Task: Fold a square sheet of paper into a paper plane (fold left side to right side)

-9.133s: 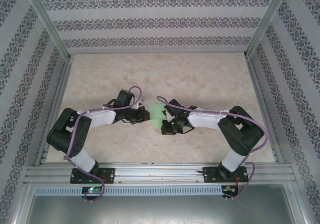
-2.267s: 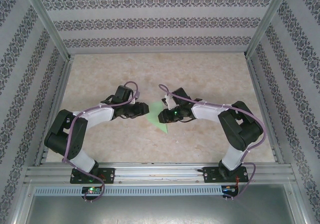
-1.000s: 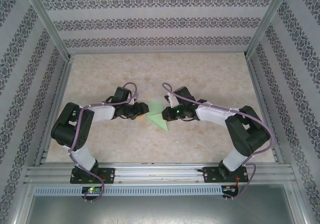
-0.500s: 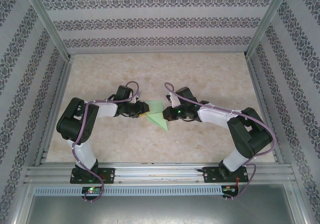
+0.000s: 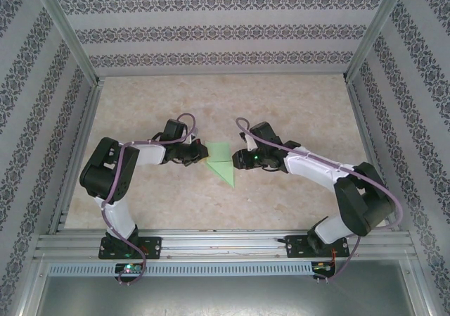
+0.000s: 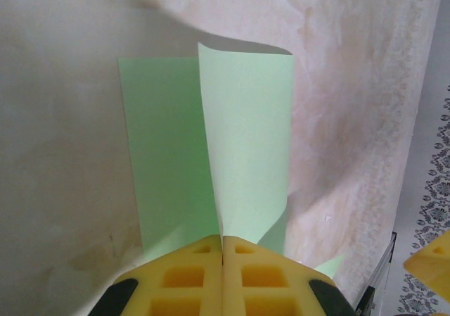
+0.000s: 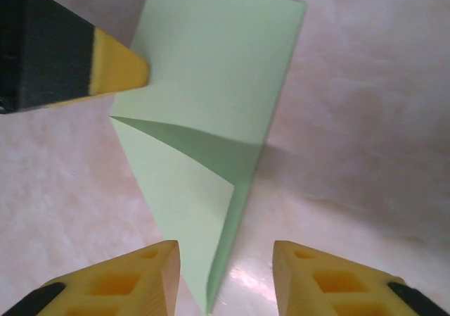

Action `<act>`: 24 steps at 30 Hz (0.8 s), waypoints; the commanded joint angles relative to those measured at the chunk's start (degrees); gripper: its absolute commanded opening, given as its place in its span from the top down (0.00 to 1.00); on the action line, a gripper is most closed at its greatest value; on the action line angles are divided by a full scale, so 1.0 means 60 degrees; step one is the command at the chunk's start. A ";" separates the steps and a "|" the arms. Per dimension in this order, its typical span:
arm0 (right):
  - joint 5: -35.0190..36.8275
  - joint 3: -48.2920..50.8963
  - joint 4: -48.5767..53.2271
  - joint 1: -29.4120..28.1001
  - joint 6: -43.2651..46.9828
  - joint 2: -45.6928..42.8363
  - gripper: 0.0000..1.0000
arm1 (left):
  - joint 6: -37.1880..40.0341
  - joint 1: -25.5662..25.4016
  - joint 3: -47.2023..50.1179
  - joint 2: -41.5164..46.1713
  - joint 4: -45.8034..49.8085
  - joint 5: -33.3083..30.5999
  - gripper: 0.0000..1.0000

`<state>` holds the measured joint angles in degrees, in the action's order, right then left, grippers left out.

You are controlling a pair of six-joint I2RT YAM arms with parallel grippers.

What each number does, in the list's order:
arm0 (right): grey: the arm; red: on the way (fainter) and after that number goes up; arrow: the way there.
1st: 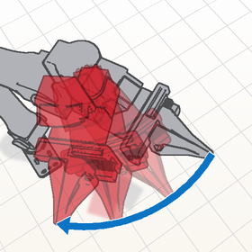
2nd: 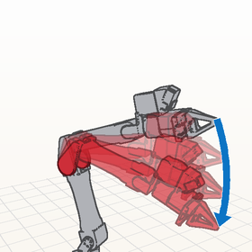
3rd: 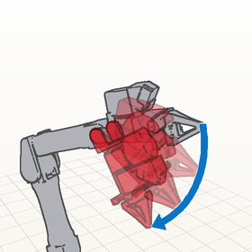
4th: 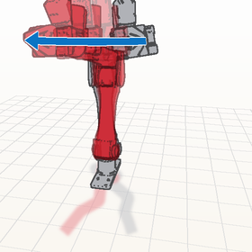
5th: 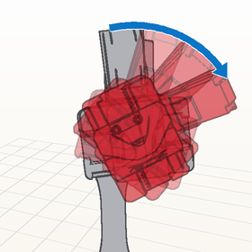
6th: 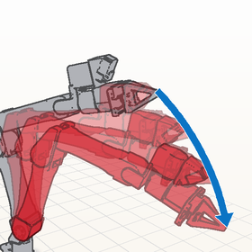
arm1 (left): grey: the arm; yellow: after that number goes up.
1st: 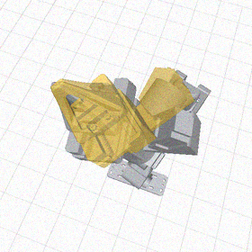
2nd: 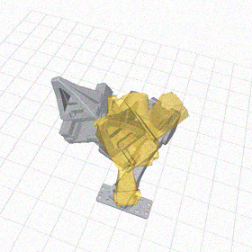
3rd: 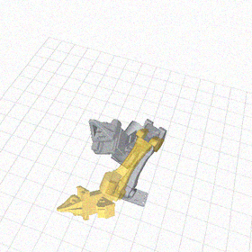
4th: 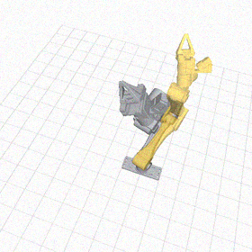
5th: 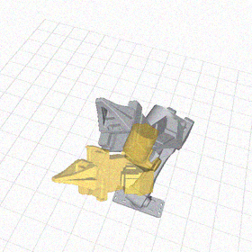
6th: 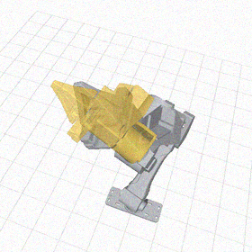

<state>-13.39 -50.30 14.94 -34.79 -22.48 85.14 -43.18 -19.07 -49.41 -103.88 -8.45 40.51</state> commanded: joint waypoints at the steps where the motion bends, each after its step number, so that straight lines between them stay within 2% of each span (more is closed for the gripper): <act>1: 0.2237 -0.0642 0.1567 -0.0850 0.0300 -0.0249 0.57 | -0.0193 -0.0081 -0.0039 0.0430 -0.0394 0.0108 0.98; 7: 0.4342 -0.1080 0.1770 -0.2804 -0.0126 0.0339 0.51 | -0.0274 -0.0163 -0.0092 0.0525 -0.0369 0.0096 0.98; 11: 0.5351 -0.1527 0.1830 -0.3659 -0.0264 0.1240 0.51 | -0.0357 -0.0218 -0.0130 0.0513 -0.0400 0.0125 0.98; 16: 0.5817 -0.2059 0.1976 -0.4001 -0.0227 0.2294 0.50 | -0.0515 -0.0236 -0.0144 0.0523 -0.0496 0.0155 0.98; 24: 0.5802 -0.2328 0.1947 -0.4031 -0.0150 0.2958 0.55 | -0.0545 -0.0272 -0.0174 0.0485 -0.0438 0.0133 0.98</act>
<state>19.29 -62.57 25.52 -58.65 -22.72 101.73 -45.60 -19.92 -49.41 -102.37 -9.39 40.51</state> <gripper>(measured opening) 0.454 0.045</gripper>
